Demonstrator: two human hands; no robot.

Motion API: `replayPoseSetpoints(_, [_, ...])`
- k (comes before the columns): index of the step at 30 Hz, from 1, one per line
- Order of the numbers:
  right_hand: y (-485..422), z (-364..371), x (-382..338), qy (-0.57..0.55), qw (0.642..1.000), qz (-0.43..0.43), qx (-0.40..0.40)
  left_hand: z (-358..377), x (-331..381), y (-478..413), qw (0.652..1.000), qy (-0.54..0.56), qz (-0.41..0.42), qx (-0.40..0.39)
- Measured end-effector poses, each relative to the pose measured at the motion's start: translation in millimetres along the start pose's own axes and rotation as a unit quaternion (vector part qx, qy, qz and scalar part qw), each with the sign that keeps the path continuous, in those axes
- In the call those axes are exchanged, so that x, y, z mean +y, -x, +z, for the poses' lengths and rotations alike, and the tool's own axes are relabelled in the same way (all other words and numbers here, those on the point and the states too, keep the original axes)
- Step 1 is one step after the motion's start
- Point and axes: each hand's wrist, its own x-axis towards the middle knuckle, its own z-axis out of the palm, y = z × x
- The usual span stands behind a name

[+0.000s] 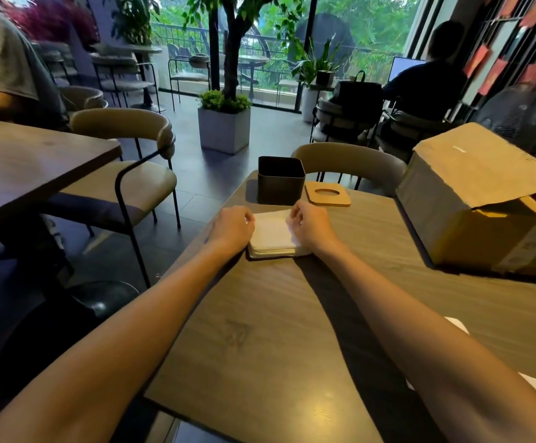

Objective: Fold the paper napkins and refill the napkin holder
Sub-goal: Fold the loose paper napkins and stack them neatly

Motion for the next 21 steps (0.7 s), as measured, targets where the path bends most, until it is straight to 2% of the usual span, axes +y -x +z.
replayPoseSetpoints(5, [1.9, -1.9, 8.4, 0.090, 0.995, -0.023, -0.038, -3.7, 6.2, 2.4, 0.998, -0.060, 0.007, -0.001])
replayPoseSetpoints(8, [8.0, -19.1, 16.9, 0.078, 0.995, -0.020, -0.053, -12.6, 18.7, 6.5, 0.996, -0.083, 0.037, -0.011])
replayPoseSetpoints(12, [32.7, -57.2, 29.6, 0.070, 0.996, -0.040, -0.032, -10.1, 54.3, 24.9, 0.985, -0.081, 0.129, -0.080])
replayPoseSetpoints(16, [64.1, -103.3, 49.4, 0.074, 0.995, -0.034, -0.056, 14.4, 97.2, 52.8, 0.968, -0.054, 0.184, -0.165])
replayPoseSetpoints(21, [111.7, -155.7, 77.7, 0.087, 0.991, 0.004, -0.104, 43.4, 144.0, 83.7, 0.943, -0.028, 0.232, -0.236])
